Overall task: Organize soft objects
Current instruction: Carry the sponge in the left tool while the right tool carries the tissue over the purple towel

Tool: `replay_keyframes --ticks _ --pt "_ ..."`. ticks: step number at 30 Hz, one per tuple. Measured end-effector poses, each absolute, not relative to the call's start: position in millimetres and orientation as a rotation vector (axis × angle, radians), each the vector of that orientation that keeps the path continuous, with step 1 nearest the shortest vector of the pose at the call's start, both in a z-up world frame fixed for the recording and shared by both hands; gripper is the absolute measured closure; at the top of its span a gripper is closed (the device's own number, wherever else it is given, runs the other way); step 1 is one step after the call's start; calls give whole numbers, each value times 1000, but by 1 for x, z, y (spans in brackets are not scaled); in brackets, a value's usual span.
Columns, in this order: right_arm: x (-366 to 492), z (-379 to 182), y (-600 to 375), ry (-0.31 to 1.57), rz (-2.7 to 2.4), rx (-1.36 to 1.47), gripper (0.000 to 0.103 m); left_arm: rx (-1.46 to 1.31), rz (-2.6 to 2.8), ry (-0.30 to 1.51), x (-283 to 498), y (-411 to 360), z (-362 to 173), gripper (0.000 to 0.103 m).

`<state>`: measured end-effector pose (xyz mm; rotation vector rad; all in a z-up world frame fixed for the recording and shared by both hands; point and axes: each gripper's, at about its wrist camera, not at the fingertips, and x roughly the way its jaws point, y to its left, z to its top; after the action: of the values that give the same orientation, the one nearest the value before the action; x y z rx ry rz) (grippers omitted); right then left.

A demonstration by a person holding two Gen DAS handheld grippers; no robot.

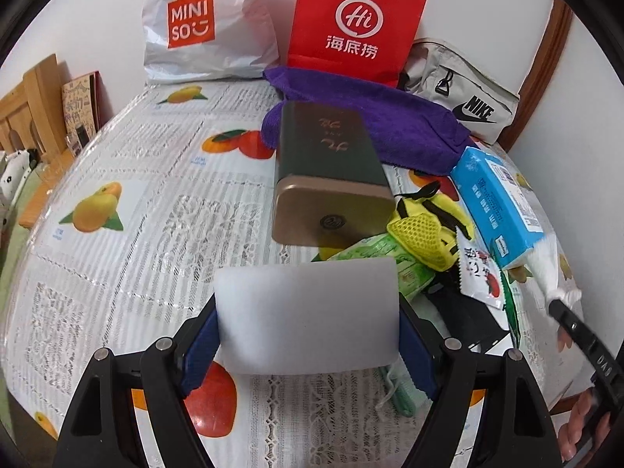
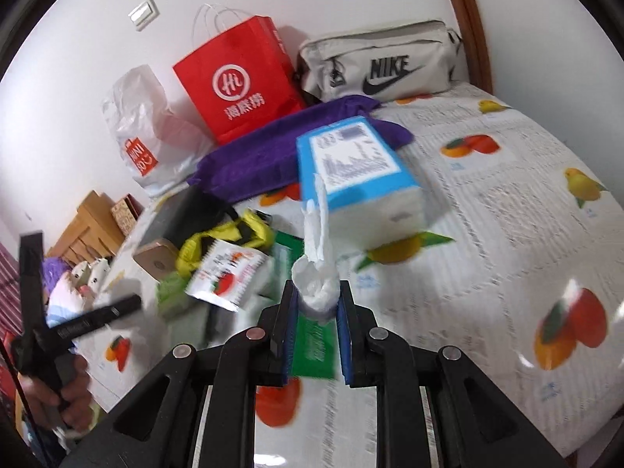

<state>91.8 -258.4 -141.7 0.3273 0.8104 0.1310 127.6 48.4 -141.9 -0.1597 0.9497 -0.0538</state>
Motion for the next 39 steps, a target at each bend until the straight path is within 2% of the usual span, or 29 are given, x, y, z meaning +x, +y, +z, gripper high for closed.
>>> replay_keyframes --ticks 9,18,26,39 --pt "87 -151 -283 879 117 258 84 -120 -38 923 136 37 -113 23" --pt "105 -94 -284 780 192 214 84 -111 -43 888 157 31 -80 23" --pt "161 -61 -273 738 213 167 84 -111 -37 871 189 33 -62 23" --pt "268 -59 -250 759 223 87 84 -104 -24 900 270 36 -68 23"
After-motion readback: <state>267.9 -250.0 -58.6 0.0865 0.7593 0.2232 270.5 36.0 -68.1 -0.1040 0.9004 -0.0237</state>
